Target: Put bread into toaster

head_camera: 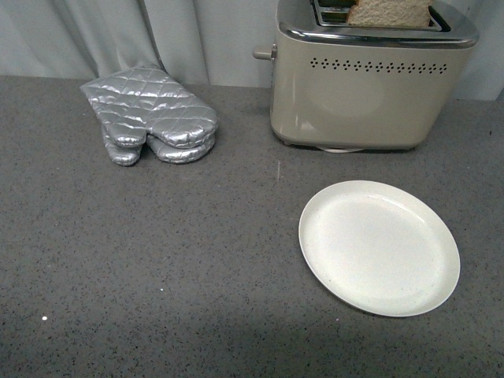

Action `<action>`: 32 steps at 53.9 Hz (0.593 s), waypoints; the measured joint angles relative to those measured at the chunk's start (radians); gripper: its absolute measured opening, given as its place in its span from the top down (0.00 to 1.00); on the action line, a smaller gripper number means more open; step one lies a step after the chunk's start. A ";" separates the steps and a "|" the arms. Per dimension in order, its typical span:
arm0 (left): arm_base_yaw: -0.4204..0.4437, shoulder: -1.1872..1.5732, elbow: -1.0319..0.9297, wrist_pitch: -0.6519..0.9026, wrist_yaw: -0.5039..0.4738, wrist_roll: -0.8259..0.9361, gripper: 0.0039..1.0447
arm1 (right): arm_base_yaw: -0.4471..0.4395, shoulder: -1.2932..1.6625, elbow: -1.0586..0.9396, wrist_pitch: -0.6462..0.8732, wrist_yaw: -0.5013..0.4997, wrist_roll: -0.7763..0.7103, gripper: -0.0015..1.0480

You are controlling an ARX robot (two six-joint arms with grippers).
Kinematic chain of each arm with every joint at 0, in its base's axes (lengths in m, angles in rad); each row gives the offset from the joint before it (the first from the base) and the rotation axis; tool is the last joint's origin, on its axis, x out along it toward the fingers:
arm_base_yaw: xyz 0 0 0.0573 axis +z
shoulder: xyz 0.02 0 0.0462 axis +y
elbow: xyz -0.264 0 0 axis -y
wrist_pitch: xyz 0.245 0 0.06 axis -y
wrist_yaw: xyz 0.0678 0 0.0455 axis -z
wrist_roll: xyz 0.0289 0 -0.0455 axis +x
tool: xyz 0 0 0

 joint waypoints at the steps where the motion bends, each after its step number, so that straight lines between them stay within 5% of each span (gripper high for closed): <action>1: 0.000 0.000 0.000 0.000 0.000 0.000 0.06 | 0.000 -0.010 -0.013 0.020 0.005 -0.026 0.25; 6: 0.000 0.000 0.000 0.000 0.000 0.000 0.06 | 0.003 -0.118 -0.178 0.235 0.051 -0.342 0.08; 18: 0.000 0.000 0.000 0.000 0.000 0.000 0.06 | -0.043 -0.336 -0.619 0.572 0.024 -1.002 0.09; 28: 0.000 0.000 0.000 0.000 0.000 0.000 0.06 | -0.081 -0.499 -0.814 0.590 0.050 -1.137 0.09; 32: 0.000 0.000 0.000 0.000 0.000 0.000 0.06 | -0.115 -0.555 -0.891 0.673 -0.099 -1.098 0.17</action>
